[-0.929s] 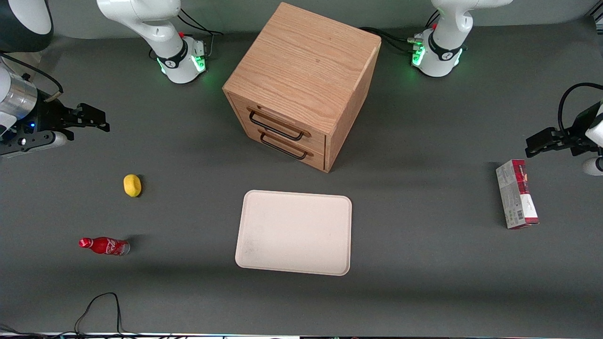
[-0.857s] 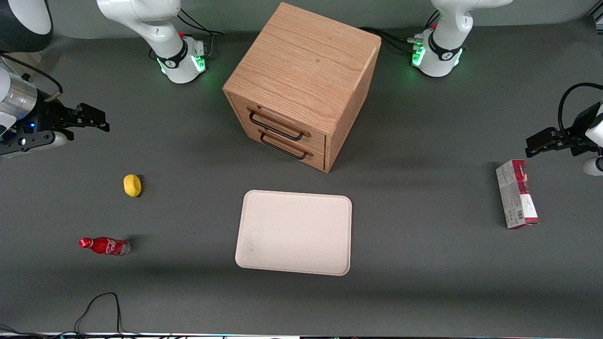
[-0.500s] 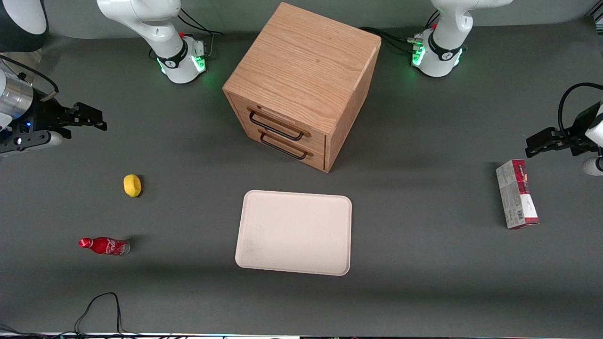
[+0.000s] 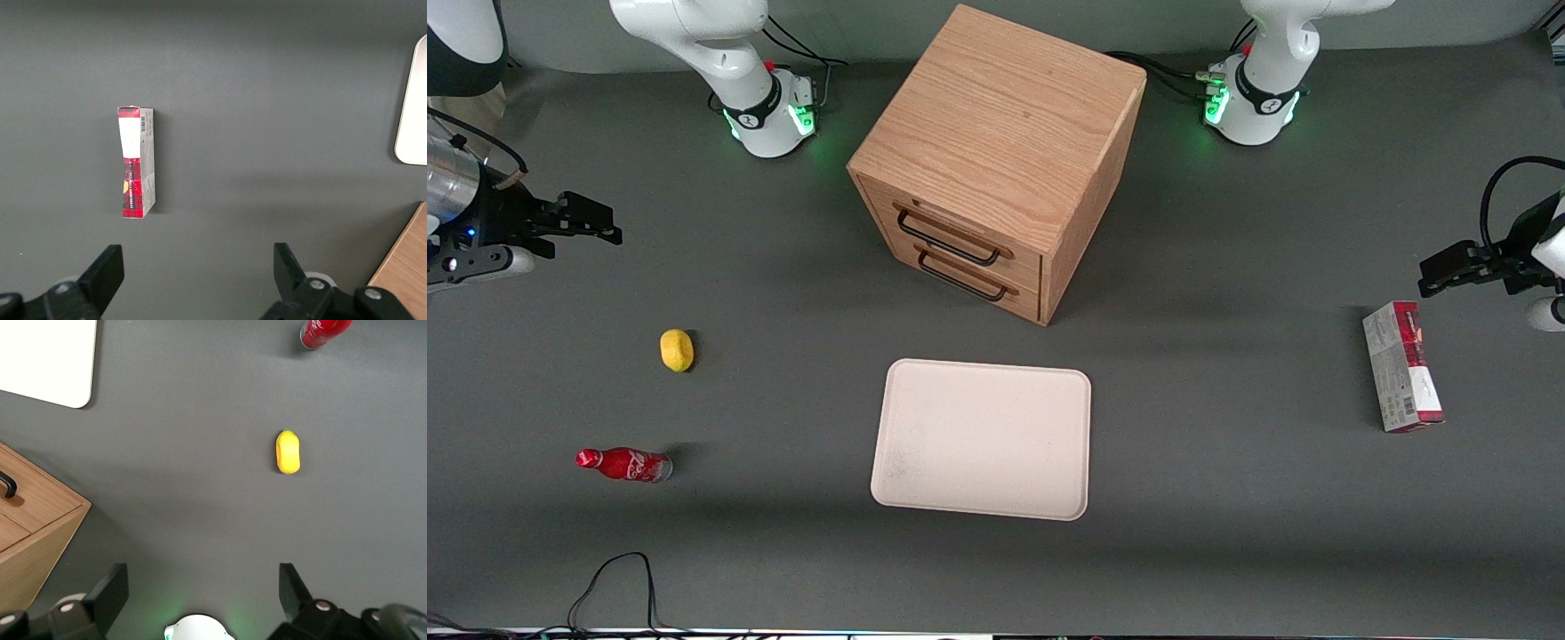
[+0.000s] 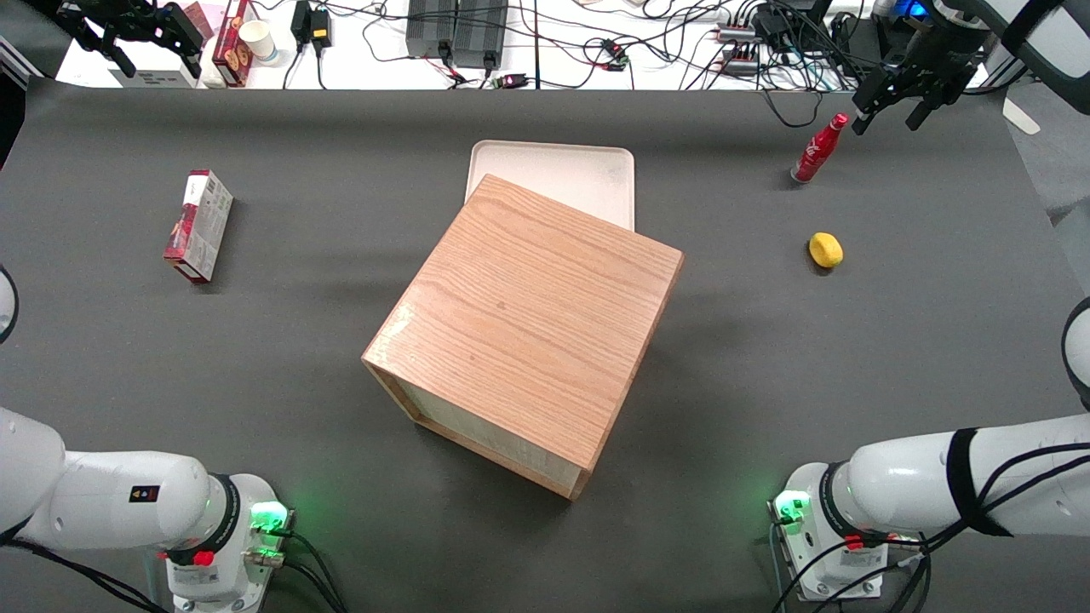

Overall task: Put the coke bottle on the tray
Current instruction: 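Move the right gripper out over the table toward the red bottle, then lower the open right gripper over the red Coca-Cola bottle's neck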

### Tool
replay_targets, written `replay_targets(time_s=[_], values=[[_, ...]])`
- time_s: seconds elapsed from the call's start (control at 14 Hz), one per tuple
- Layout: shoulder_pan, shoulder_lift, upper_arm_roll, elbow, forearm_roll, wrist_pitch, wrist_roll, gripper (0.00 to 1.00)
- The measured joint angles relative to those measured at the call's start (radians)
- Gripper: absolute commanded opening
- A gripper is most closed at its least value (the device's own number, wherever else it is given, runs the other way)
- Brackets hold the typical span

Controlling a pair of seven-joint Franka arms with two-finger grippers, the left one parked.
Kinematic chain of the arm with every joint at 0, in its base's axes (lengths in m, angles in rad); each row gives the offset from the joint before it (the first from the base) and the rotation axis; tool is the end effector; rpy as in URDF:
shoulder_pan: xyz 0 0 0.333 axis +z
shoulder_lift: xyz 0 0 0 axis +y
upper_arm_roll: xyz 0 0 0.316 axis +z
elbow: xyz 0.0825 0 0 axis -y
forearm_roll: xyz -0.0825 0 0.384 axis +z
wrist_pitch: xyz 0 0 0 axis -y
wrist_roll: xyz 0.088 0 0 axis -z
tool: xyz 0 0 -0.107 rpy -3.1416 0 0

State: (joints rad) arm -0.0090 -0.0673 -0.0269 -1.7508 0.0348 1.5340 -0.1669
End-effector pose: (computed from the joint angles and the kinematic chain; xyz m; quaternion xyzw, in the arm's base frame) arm 0.5228 -0.0153 0.5738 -0.9949 -0.0647 0.0724 0.0257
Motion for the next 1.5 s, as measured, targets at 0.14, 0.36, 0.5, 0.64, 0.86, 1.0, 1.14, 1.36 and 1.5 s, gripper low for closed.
replay_targets(time_s=[0.14,0.36,0.5,0.64,0.86,1.0,1.14,1.36,1.5], values=[[0.000,0.001,0.000,0.000,0.000,0.000,0.018,1.00],[0.006,0.006,0.002,0.000,0.000,0.000,0.049,1.00],[0.008,0.011,0.006,0.001,0.000,0.000,0.069,1.00],[0.010,0.026,0.008,0.014,0.000,0.000,0.083,1.00],[0.011,0.058,0.008,0.046,0.000,-0.002,0.109,1.00],[0.011,0.071,0.009,0.056,0.000,-0.003,0.113,1.00],[0.011,0.079,0.009,0.072,0.000,-0.006,0.113,1.00],[0.008,0.120,0.006,0.172,-0.001,-0.072,0.115,1.00],[-0.012,0.203,0.001,0.308,-0.025,-0.112,0.109,1.00]])
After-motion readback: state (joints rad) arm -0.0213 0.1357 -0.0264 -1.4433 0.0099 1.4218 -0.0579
